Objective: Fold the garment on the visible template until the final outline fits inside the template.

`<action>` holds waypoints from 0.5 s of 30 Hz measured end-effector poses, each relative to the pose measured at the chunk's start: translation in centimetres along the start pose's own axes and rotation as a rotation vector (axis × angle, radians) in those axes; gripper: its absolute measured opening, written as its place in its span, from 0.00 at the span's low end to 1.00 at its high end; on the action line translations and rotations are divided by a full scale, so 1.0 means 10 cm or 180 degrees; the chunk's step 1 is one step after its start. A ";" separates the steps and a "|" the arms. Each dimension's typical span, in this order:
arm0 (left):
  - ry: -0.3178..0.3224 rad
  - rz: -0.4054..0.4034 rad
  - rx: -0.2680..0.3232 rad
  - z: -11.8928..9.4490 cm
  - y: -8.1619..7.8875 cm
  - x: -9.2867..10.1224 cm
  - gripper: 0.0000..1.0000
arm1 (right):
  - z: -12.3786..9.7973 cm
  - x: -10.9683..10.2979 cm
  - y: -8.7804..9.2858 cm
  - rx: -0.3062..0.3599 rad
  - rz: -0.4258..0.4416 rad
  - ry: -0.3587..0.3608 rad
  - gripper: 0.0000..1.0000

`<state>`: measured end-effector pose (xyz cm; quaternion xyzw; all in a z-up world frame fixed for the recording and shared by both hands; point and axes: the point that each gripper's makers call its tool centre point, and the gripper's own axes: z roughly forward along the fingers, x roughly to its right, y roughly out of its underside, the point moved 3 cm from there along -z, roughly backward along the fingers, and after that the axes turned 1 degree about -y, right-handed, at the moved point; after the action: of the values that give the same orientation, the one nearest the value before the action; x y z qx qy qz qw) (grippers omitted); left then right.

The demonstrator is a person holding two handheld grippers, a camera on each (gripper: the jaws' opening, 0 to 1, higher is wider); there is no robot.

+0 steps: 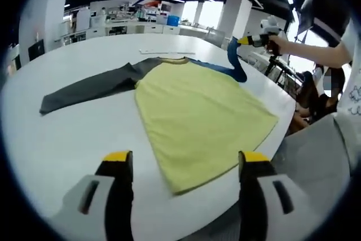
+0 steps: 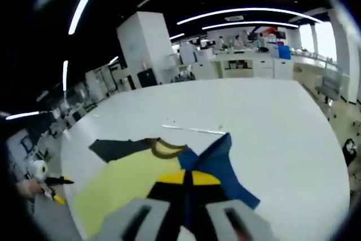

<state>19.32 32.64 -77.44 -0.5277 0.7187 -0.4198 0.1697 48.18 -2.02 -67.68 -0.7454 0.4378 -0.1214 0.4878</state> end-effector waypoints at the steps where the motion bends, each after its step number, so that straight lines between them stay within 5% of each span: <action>1: -0.0004 0.0002 0.0001 0.00 0.00 0.00 0.73 | 0.05 -0.08 -0.02 0.0002 -0.0053 -0.0041 0.00; 15: -0.0086 -0.0090 0.0034 -0.07 -0.02 -0.02 0.72 | 0.80 -0.87 -0.40 0.0043 -0.0124 -0.0650 0.00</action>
<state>19.07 33.06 -76.94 -0.5425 0.7065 -0.4188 0.1763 50.08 10.24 -66.16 -0.7589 0.3705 -0.0573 0.5324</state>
